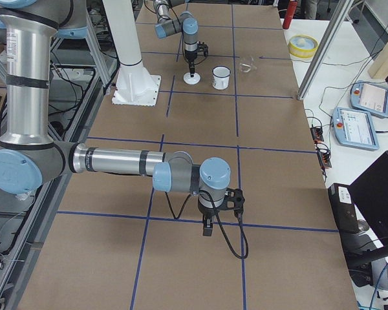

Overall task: Place funnel on cup
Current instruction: 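Set the lid down on the table and open the left gripper, then move the left gripper to the clear glass funnel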

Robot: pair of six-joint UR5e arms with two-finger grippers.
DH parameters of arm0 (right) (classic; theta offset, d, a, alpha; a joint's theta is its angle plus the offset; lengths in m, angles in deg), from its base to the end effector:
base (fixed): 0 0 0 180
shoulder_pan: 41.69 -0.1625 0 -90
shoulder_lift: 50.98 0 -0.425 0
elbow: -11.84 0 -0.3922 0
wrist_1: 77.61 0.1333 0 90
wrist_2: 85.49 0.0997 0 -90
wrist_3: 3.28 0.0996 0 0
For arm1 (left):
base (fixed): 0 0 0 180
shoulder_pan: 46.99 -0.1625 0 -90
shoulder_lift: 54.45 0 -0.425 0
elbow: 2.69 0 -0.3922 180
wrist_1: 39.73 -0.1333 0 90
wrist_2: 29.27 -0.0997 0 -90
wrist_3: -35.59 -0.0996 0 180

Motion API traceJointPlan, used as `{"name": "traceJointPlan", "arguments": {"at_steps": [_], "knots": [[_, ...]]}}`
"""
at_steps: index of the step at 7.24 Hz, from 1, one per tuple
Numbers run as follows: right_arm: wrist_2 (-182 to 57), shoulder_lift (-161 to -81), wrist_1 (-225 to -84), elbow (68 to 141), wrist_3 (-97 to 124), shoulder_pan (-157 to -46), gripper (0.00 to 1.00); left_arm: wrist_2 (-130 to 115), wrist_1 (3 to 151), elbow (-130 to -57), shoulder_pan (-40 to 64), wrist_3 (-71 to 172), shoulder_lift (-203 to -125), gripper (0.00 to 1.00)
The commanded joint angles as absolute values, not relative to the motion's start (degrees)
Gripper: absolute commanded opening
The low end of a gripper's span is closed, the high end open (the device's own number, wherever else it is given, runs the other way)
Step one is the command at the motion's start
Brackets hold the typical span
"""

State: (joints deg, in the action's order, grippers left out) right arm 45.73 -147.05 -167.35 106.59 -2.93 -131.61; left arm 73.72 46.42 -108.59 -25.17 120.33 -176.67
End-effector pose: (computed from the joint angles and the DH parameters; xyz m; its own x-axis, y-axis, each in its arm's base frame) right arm 0.0670 -0.4455 0.6709 0.7522 0.0172 0.6587 -0.0032 0.9997 -0.0225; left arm 0.5414 -0.3362 0.2299 0.6818 -0.1768 -0.7099 0.1547 0.9833 -0.0963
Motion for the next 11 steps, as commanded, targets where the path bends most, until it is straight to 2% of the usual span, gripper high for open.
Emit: {"name": "traceJointPlan", "arguments": {"at_steps": [1,3,4,6,7,9,11], "knots": [[45.73,-147.04,-167.35,106.59,-2.92,-131.61,1.0,73.74,46.14,-112.1,-19.52,120.22,-176.79,1.0],[45.73,-147.04,-167.35,106.59,-2.92,-131.61,1.0,74.0,47.1,-114.31,-8.9,121.01,-176.97,1.0],[45.73,-147.04,-167.35,106.59,-2.92,-131.61,1.0,73.92,52.76,-113.97,-3.97,123.97,-176.7,1.0],[45.73,-147.04,-167.35,106.59,-2.92,-131.61,1.0,62.39,72.75,-108.55,-3.22,146.76,-174.95,1.0],[45.73,-147.04,-167.35,106.59,-2.92,-131.61,1.0,58.57,77.99,-102.86,-3.57,159.12,-175.03,1.0],[45.73,-147.04,-167.35,106.59,-2.92,-131.61,1.0,51.01,78.49,-97.28,-5.05,179.18,-175.73,0.96],[45.73,-147.04,-167.35,106.59,-2.92,-131.61,1.0,49.13,75.26,-91.57,-8.74,185.6,-176.43,0.96]]}}
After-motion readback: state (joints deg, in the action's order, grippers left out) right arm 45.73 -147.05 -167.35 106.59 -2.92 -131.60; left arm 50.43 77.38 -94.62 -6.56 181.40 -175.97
